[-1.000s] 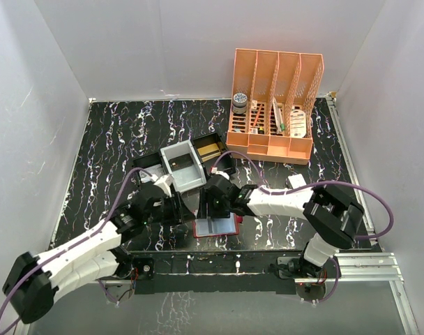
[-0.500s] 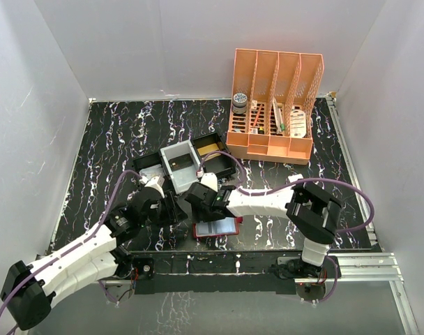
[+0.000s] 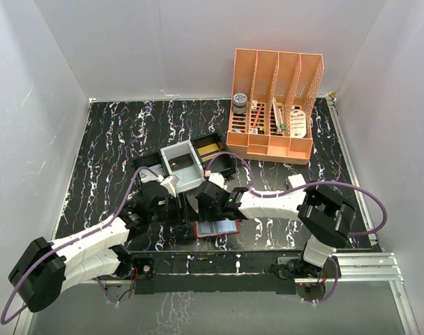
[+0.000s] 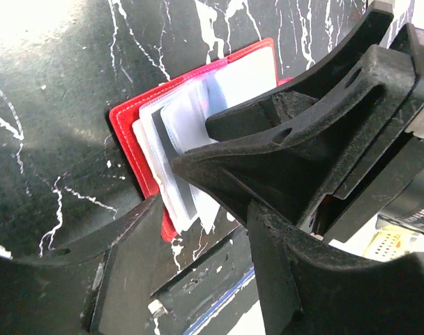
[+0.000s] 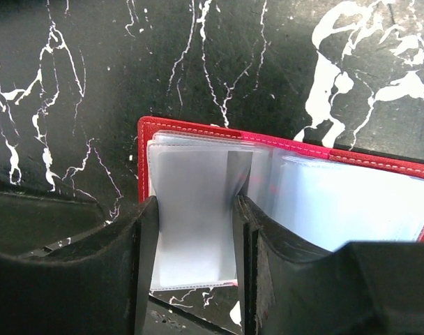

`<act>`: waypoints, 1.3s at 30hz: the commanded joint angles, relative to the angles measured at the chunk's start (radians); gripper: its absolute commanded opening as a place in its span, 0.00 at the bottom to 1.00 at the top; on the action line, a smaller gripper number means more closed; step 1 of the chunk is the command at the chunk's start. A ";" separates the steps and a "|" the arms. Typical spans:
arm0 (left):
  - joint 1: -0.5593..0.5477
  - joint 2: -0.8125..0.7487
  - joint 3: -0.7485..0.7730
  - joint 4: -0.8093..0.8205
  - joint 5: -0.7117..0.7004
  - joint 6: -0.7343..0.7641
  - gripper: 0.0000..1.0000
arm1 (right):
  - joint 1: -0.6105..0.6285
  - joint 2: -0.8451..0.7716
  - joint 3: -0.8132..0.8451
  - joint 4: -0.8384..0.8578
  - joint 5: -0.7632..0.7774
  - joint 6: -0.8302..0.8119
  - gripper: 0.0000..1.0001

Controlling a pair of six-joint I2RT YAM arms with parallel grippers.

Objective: Take the credit cards out of the card holder

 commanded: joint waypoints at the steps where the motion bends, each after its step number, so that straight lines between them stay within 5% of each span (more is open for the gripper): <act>1: -0.018 0.081 -0.024 0.126 0.137 0.031 0.51 | -0.015 0.013 -0.043 0.019 -0.041 0.022 0.40; 9: -0.038 0.133 -0.044 0.186 0.151 0.027 0.49 | -0.022 0.017 -0.053 0.037 -0.062 0.021 0.39; 19: -0.045 -0.174 -0.135 0.053 0.026 -0.040 0.51 | -0.034 0.012 -0.067 0.056 -0.081 0.023 0.39; 28: -0.049 0.011 -0.126 0.228 0.165 -0.016 0.49 | -0.040 0.007 -0.079 0.075 -0.097 0.028 0.39; 39: -0.060 0.072 -0.111 0.277 0.113 -0.009 0.49 | -0.046 0.002 -0.072 0.051 -0.092 0.032 0.39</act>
